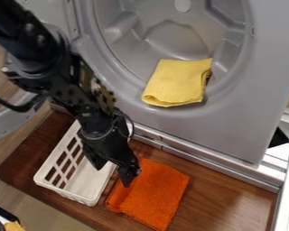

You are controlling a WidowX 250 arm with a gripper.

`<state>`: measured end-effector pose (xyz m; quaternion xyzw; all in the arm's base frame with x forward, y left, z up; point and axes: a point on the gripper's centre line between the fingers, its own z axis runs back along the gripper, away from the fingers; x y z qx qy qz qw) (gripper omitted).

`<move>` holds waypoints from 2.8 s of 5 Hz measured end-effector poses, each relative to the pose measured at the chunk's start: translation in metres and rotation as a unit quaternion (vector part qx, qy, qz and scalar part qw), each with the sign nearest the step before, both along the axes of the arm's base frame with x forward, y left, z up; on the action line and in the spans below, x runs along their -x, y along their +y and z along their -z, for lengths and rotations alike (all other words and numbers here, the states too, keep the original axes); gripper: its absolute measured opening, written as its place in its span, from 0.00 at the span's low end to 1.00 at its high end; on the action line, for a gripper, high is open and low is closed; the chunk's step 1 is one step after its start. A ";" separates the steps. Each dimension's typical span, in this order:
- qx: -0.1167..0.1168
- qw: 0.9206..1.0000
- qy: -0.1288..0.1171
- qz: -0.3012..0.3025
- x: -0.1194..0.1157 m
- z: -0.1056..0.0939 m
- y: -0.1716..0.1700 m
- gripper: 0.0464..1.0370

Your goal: Move the white basket to the right side of the table

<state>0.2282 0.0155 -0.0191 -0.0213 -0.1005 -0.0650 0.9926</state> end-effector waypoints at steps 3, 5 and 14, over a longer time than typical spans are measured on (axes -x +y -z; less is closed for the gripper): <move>-0.035 0.997 0.011 -0.074 -0.017 0.014 0.019 0.91; -0.037 0.994 0.027 -0.099 -0.019 0.034 0.023 0.31; -0.040 0.994 -0.068 -0.072 -0.038 -0.037 -0.157 0.04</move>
